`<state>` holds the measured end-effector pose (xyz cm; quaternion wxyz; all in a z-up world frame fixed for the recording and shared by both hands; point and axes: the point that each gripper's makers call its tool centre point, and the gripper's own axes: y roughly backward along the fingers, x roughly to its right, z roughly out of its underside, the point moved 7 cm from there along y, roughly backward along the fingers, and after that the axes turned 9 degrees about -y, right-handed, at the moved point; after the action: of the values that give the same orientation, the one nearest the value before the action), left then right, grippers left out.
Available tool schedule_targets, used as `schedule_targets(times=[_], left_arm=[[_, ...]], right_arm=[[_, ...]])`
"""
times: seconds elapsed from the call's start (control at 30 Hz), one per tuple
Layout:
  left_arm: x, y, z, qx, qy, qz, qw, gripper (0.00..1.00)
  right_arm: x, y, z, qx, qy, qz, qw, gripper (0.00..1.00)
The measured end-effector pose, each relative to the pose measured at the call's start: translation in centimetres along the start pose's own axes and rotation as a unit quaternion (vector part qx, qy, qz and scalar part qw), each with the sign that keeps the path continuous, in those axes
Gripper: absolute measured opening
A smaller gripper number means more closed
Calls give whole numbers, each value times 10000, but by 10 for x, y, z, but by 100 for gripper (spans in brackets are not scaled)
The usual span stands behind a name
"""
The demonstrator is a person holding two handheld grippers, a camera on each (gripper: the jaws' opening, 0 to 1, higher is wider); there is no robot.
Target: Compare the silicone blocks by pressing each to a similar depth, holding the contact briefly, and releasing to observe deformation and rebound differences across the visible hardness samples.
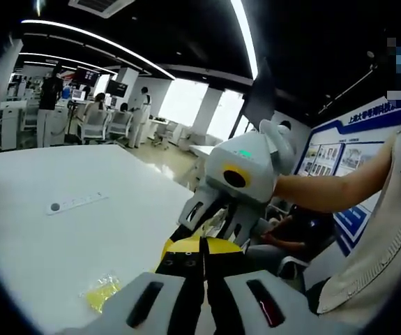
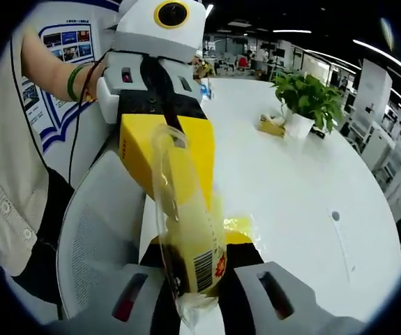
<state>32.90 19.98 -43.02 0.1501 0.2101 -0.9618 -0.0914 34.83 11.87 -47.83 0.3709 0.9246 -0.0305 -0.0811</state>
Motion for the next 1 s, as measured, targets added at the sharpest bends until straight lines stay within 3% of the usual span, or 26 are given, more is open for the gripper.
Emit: schedule_targets(times=[0.83, 1.0], left_arm=[[7, 6, -3, 8, 55, -17, 10000, 0], [6, 8, -4, 59, 105, -39, 9999, 0]], right_arm=[[-6, 2, -4, 2, -26, -164, 9999, 15], [-6, 2, -8, 78, 220, -77, 9997, 16]])
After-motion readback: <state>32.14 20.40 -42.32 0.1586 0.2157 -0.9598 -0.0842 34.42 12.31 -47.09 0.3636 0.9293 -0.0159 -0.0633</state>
